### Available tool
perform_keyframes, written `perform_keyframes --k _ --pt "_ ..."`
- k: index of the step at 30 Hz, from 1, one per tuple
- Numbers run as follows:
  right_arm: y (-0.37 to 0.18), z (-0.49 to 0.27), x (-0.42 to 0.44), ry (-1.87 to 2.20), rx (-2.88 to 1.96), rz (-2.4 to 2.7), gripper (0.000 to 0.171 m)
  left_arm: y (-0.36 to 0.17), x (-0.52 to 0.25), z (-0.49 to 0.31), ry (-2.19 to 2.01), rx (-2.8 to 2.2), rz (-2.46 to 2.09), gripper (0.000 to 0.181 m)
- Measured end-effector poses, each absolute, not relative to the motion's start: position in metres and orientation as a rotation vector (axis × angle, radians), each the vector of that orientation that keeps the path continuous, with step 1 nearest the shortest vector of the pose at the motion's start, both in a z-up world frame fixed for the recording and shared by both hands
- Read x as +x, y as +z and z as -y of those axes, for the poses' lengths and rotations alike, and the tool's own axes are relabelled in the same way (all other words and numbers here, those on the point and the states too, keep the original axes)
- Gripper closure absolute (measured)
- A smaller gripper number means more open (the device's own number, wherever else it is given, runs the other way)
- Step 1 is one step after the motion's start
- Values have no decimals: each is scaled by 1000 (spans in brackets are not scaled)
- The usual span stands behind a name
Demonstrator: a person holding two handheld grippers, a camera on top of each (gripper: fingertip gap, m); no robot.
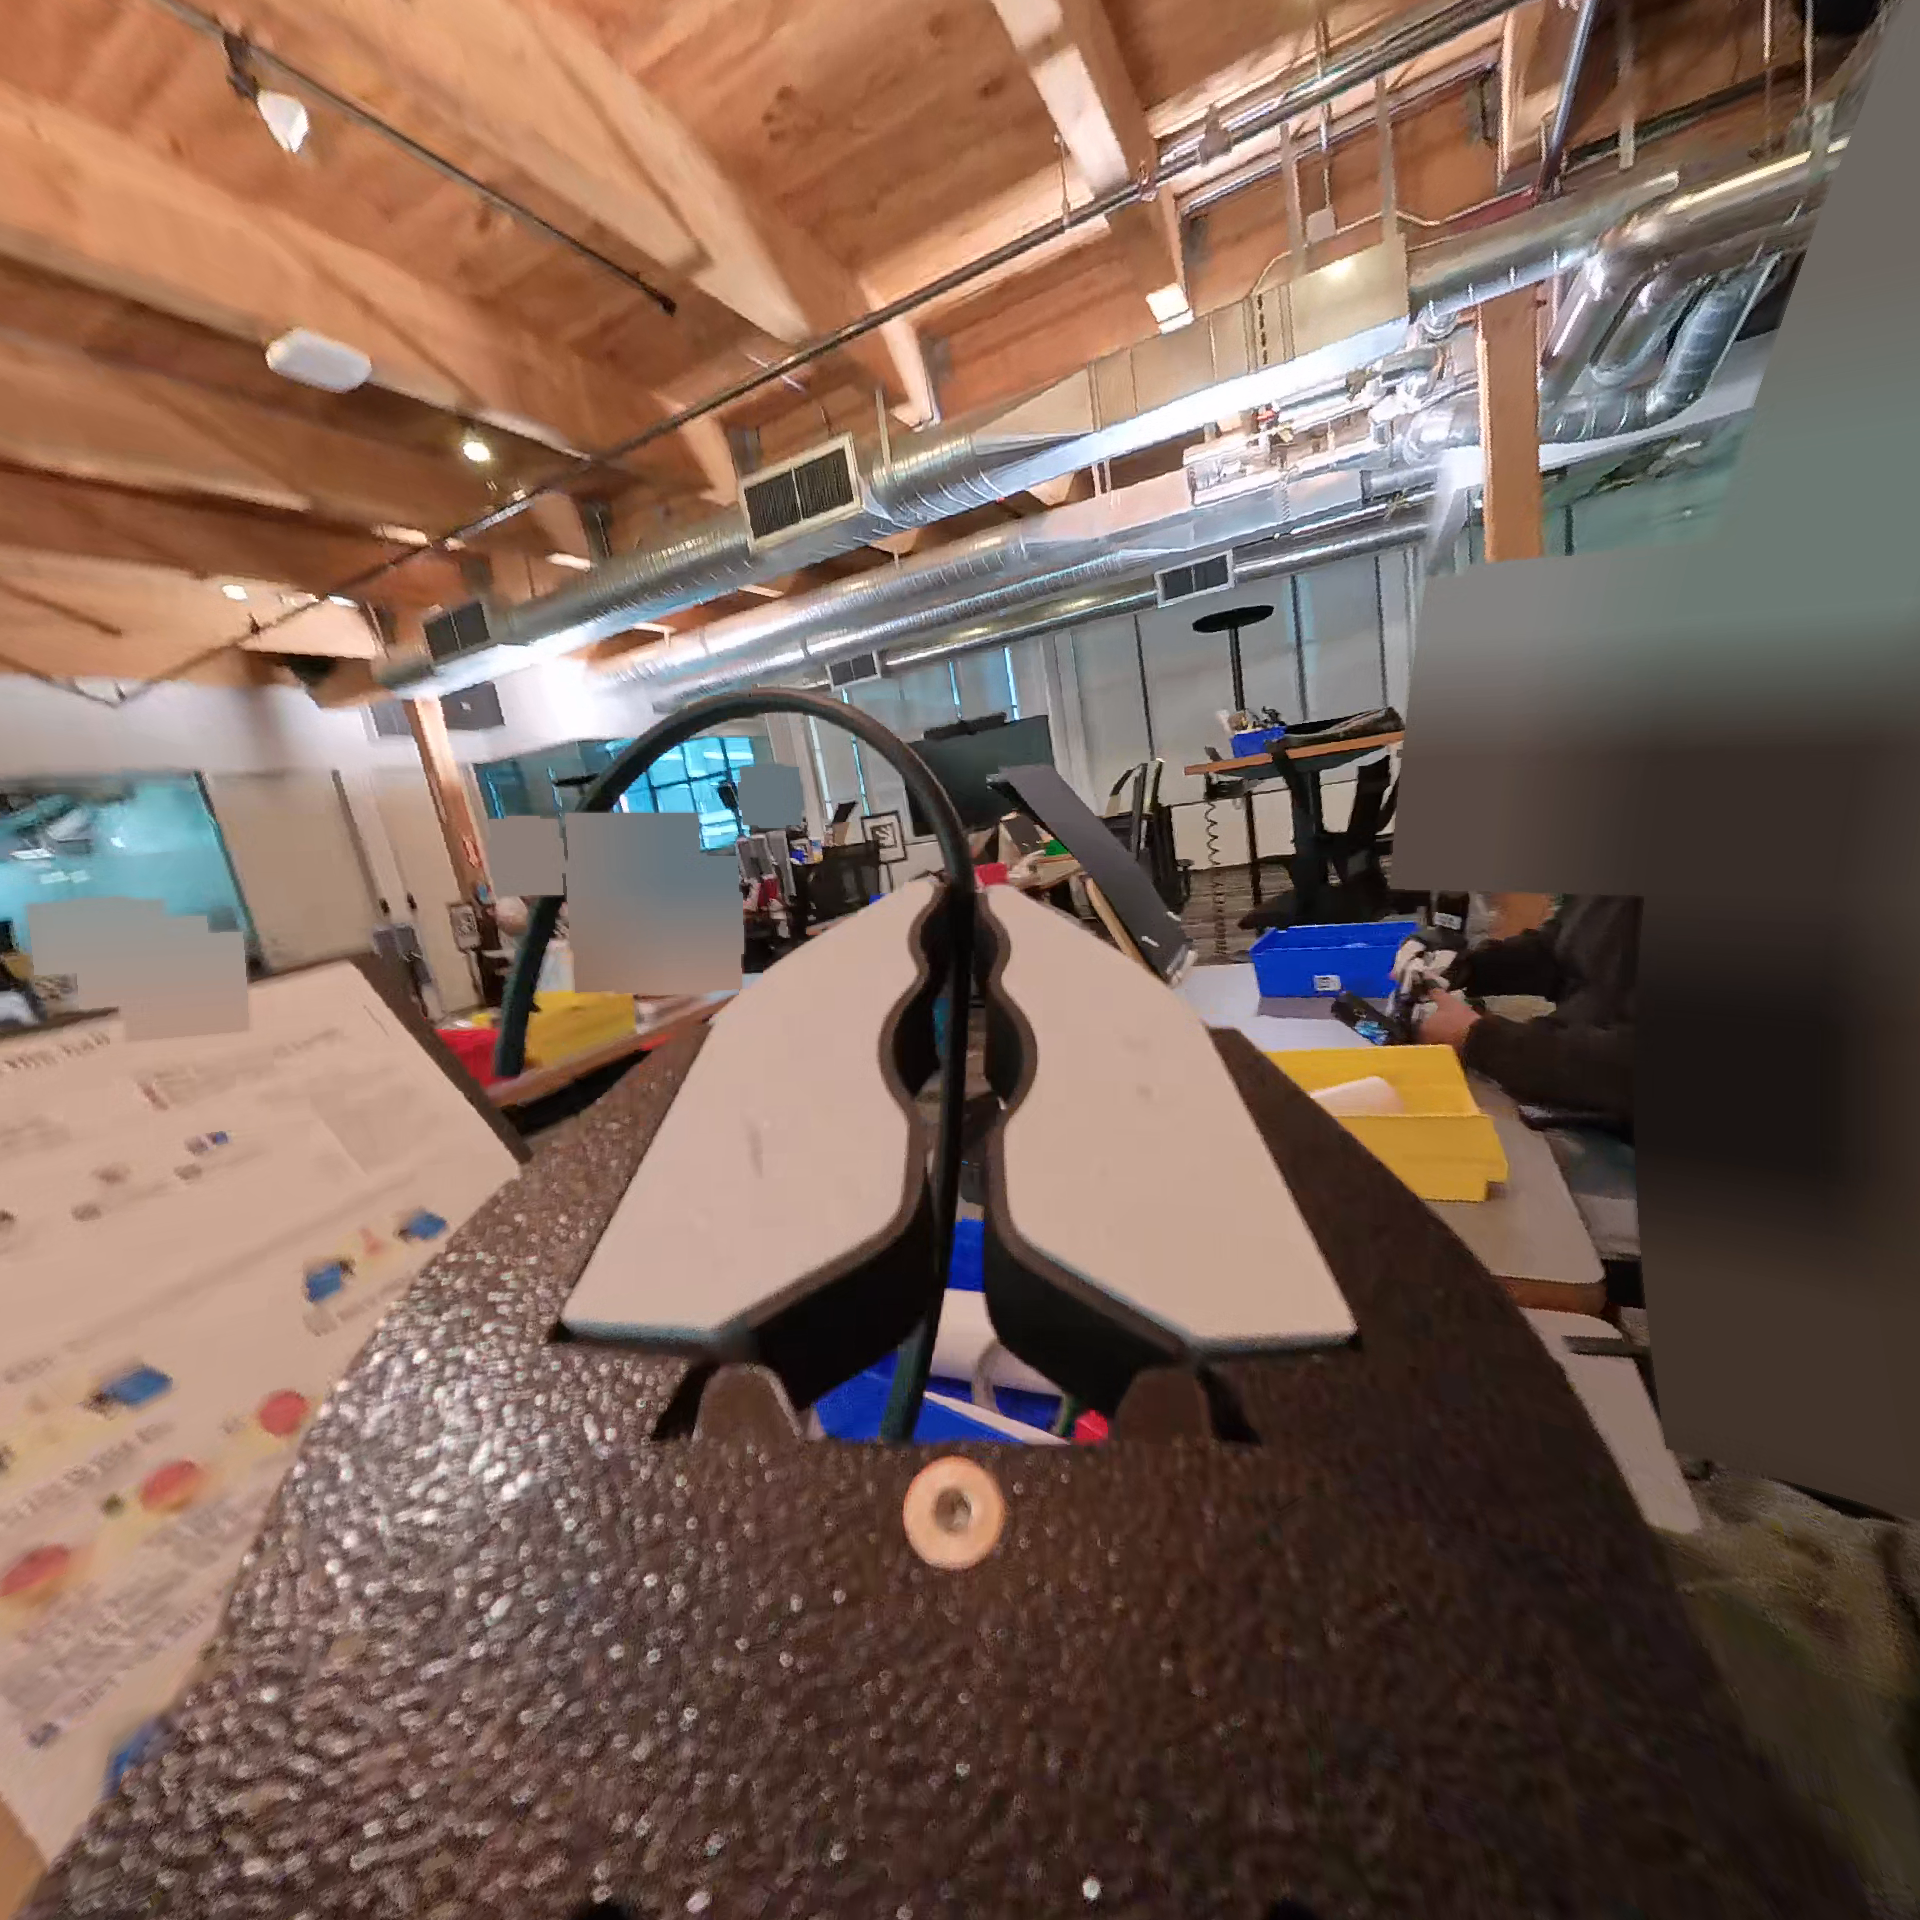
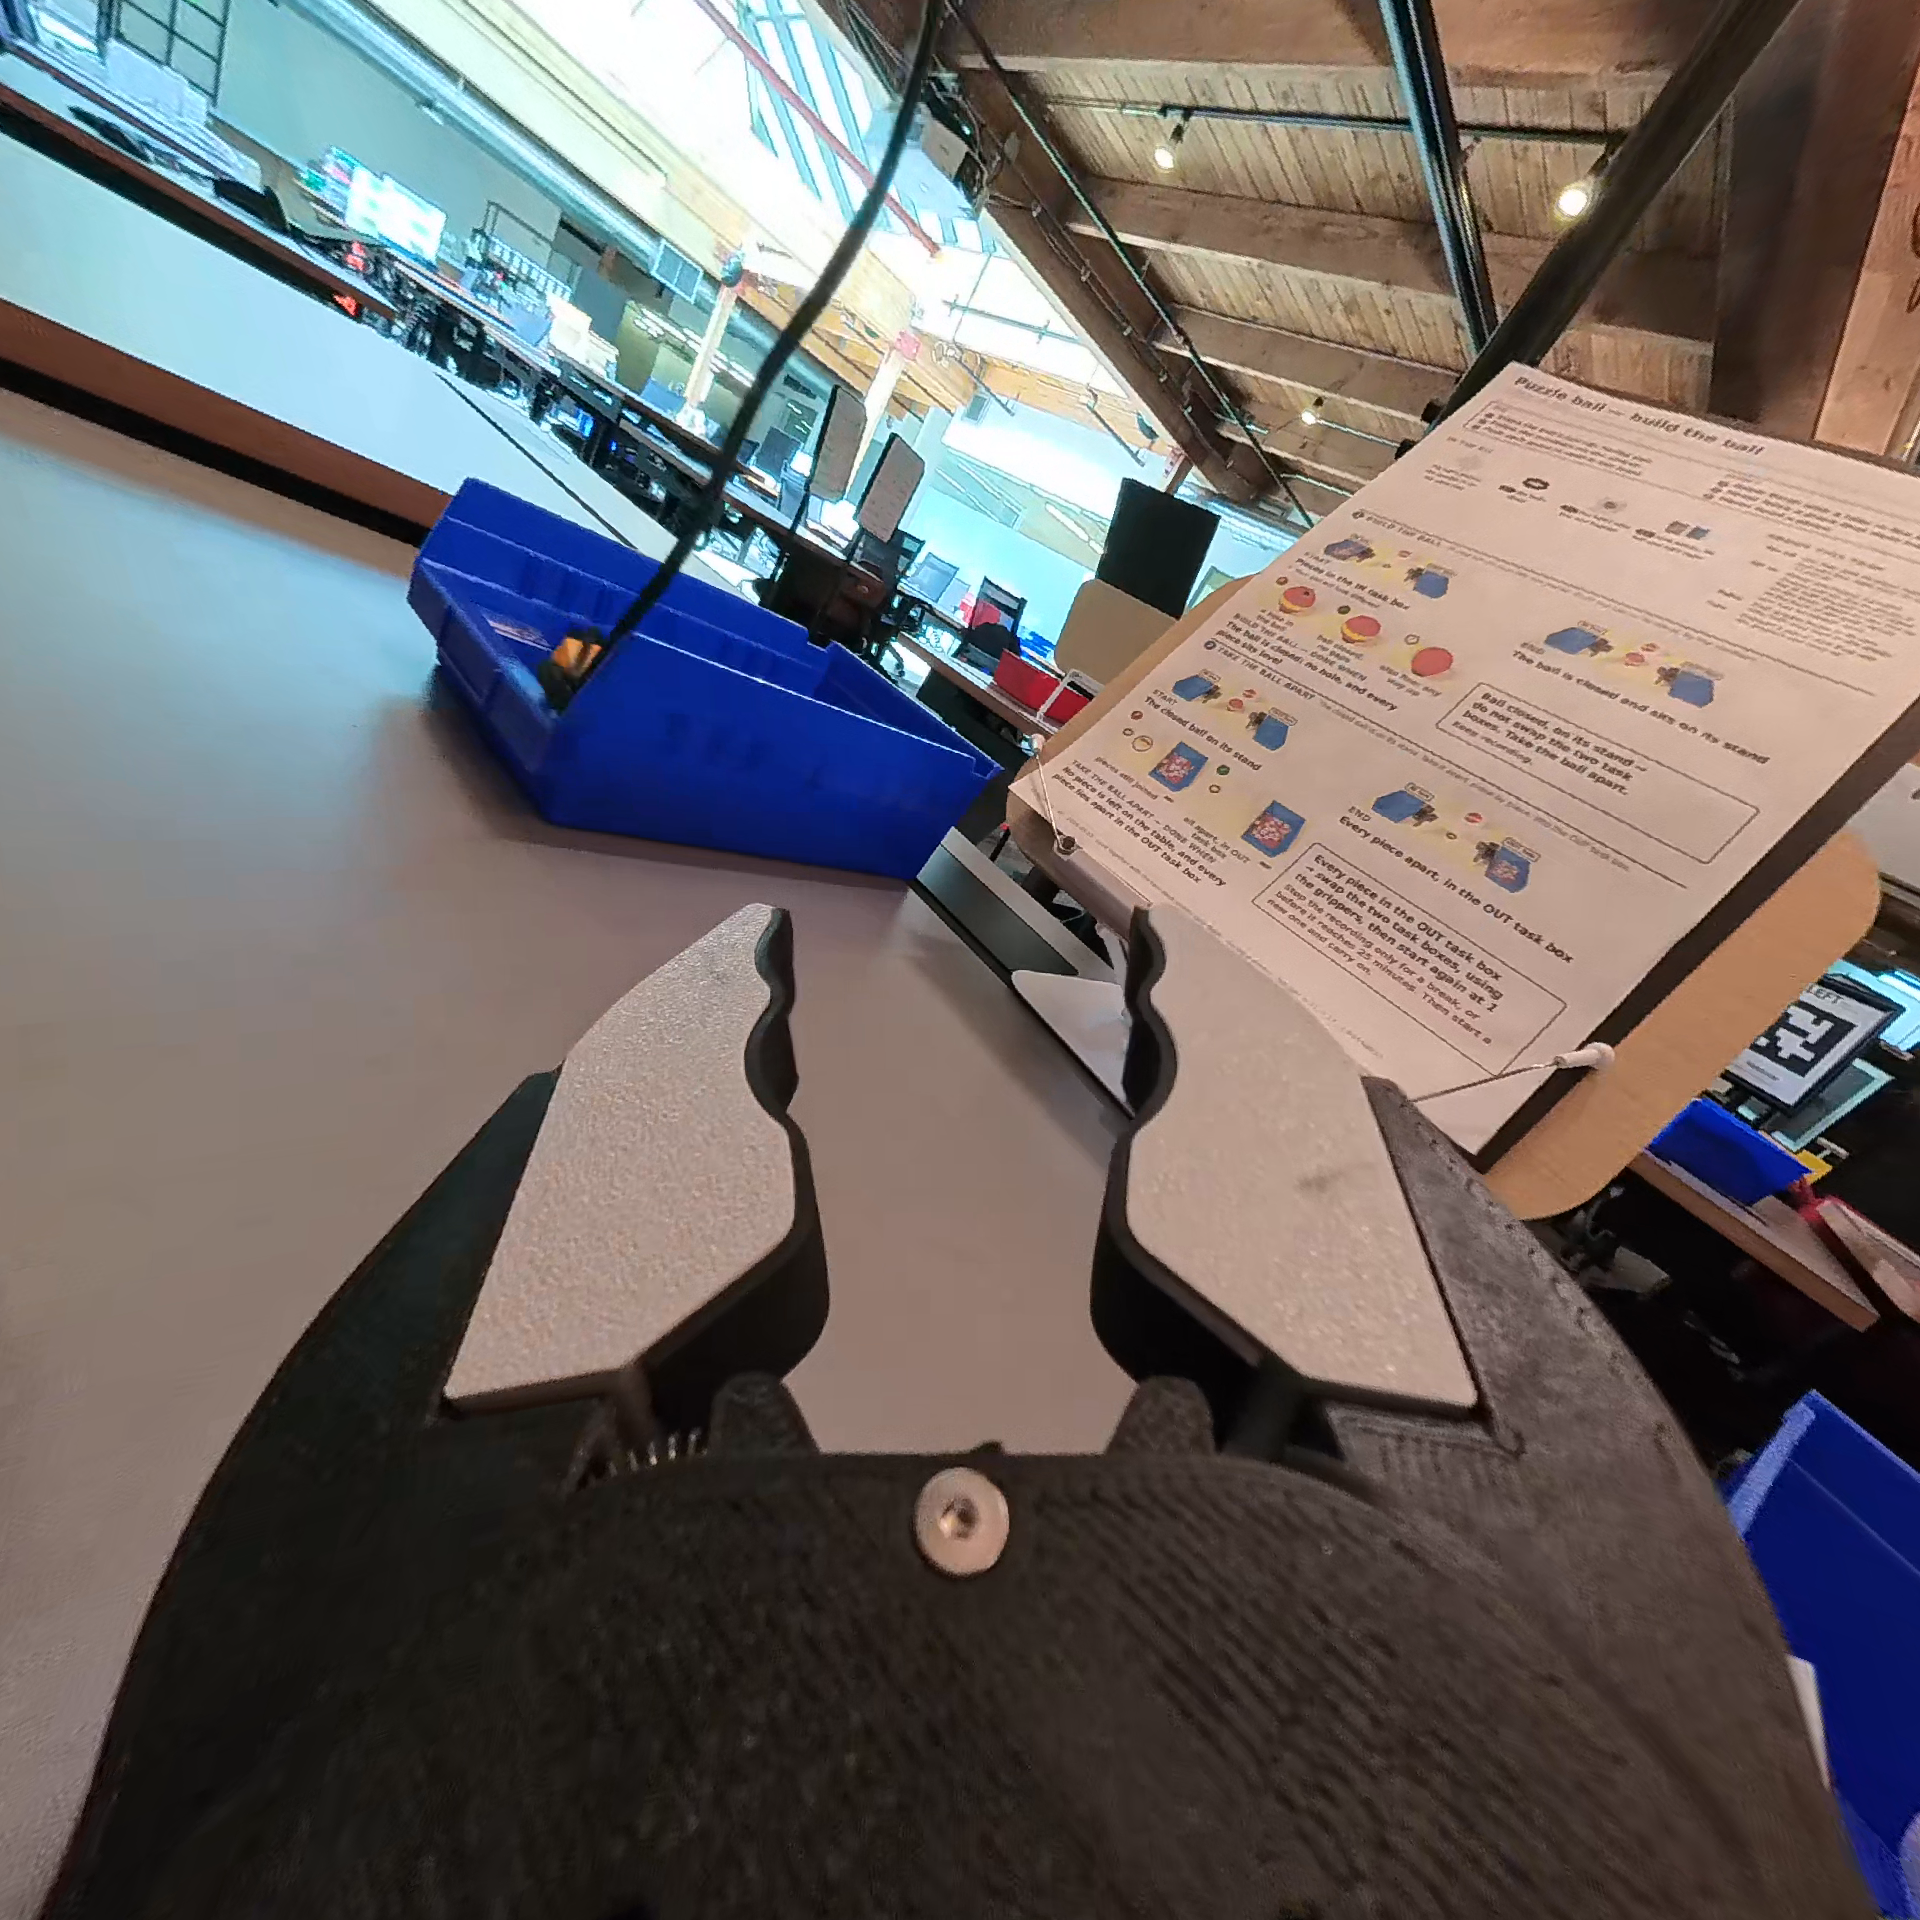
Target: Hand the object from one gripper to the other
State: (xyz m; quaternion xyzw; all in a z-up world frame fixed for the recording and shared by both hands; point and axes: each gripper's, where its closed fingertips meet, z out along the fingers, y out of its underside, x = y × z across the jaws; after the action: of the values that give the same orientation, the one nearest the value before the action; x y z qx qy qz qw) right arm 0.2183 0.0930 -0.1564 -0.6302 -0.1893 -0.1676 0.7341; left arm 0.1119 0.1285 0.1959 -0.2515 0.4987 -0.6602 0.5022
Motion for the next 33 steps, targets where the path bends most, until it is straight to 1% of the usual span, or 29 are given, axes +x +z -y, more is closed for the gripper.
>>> perform_keyframes --k 4,8,13,21,25,28,31,33 --pt "-156 -93 215 -343 -1380 423 109 226 95 -117 -1527 -556 -1202 179" --pt "-155 -92 215 -337 -1379 421 109 231 96 -110 -1471 -543 -1217 178" --pt "-154 -91 211 -276 -1373 429 108 214 114 -116 -1478 -618 -1239 178" --pt "-141 -81 200 20 -1313 385 109 169 143 -135 -1465 -755 -1278 178" --pt "-138 -79 197 139 -1302 360 112 123 157 -132 -1471 -832 -1414 178" --pt "-141 -80 200 64 -1313 369 110 53 170 -120 -1426 -951 -1678 177" --pt "-142 -82 203 8 -1327 377 110 -22 175 -127 -1235 -1049 -1850 176" --pt "-140 -81 205 -23 -1315 372 112 -59 171 -137 -1095 -1095 -1882 167"
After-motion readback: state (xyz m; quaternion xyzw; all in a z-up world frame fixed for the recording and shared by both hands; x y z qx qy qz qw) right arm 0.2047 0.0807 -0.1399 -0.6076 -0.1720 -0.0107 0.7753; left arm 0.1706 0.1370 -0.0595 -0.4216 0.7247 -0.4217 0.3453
